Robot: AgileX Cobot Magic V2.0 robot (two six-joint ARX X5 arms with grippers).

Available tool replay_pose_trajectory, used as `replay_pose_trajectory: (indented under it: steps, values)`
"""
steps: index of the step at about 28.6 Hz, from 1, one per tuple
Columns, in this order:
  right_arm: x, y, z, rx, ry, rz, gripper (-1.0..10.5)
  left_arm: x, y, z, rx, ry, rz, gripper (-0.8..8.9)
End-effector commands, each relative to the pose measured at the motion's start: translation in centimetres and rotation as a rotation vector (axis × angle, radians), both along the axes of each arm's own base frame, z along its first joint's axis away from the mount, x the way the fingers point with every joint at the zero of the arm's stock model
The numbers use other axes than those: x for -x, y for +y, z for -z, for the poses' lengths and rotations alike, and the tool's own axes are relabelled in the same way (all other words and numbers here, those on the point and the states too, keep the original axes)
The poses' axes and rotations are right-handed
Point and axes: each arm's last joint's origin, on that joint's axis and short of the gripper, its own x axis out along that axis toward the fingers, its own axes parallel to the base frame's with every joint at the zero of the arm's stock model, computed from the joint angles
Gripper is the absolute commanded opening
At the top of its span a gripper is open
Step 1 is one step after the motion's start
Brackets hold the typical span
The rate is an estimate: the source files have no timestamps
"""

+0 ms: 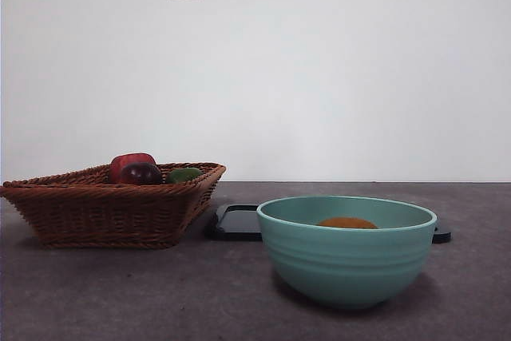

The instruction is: Pick up the wifruite, put it on the bowl, pick up the plate, put it on desk

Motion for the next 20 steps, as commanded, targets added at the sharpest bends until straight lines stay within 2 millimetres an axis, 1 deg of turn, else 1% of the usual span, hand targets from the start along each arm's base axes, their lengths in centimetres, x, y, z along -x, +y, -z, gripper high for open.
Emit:
replay_pose_trajectory:
  steps: [1,3,5,7,9,14,20]
  values:
    - [0.2,0.0,-0.6,0.001,-0.028,-0.008,6.0,1.6,2.4,-2.2,0.032,-0.063,0.012,4.83]
    - [0.2,0.0,-0.6,0.002,-0.028,-0.007,6.0,3.1,4.9,-3.5,0.075,-0.092,0.011,4.83]
    - [0.2,0.0,-0.6,0.002,-0.028,-0.006,6.0,4.5,7.5,-4.4,0.106,-0.110,0.010,4.85]
    - [0.2,0.0,-0.6,0.002,-0.027,-0.006,6.0,5.9,9.9,-4.8,0.147,-0.127,0.001,5.03]
    - [0.2,0.0,-0.6,0.001,-0.027,-0.006,6.0,7.2,12.1,-4.6,0.187,-0.141,-0.014,5.03]
    - [0.2,0.0,-0.6,0.001,-0.027,-0.005,6.0,8.8,15.0,-3.2,0.235,-0.165,-0.054,5.06]
    - [0.2,0.0,-0.6,0.002,-0.028,-0.006,6.0,10.3,17.6,-0.9,0.318,-0.201,-0.064,5.06]
